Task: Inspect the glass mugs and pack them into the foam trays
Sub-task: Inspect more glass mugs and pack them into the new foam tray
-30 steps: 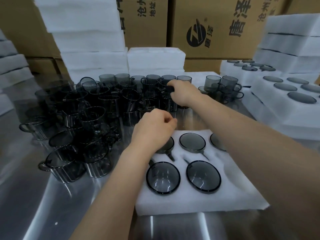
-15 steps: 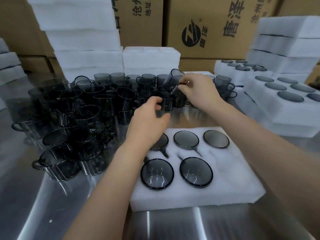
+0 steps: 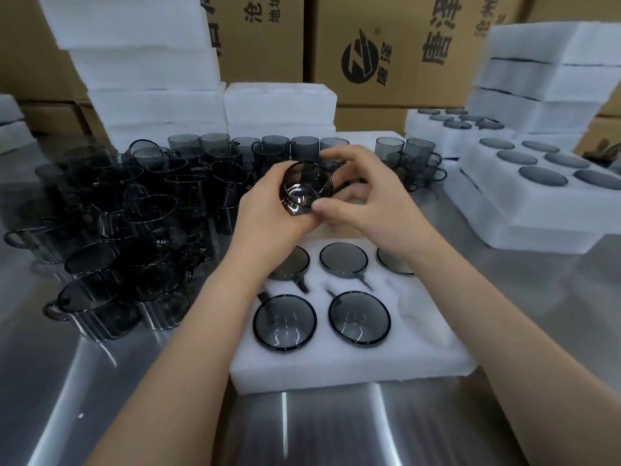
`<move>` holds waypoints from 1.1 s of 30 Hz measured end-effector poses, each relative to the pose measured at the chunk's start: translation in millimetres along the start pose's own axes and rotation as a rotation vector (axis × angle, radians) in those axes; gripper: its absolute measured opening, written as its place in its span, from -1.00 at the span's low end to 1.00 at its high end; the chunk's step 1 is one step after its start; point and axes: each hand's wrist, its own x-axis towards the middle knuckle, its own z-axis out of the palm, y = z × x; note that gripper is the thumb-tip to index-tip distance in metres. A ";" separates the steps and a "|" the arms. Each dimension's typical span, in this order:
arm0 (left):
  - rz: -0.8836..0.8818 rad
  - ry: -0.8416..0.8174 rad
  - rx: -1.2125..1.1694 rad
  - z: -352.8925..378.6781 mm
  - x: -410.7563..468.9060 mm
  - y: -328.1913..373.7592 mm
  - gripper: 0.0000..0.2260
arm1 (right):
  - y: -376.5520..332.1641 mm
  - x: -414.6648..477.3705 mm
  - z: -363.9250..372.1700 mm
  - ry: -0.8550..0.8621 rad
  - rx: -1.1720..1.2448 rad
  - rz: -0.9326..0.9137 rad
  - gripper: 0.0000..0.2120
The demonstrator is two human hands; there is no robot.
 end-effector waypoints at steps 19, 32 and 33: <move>0.271 -0.113 0.147 5.3 -5.8 6.1 -0.40 | 2.2 -2.0 5.2 0.187 0.168 0.148 -0.66; 0.098 0.008 -0.014 -0.5 -4.1 10.1 -0.47 | 14.9 1.0 -16.0 -0.223 0.652 0.272 -0.64; 0.092 0.007 -0.018 -0.8 -4.5 10.3 -0.49 | 16.3 1.2 -15.7 -0.226 0.636 0.254 -0.64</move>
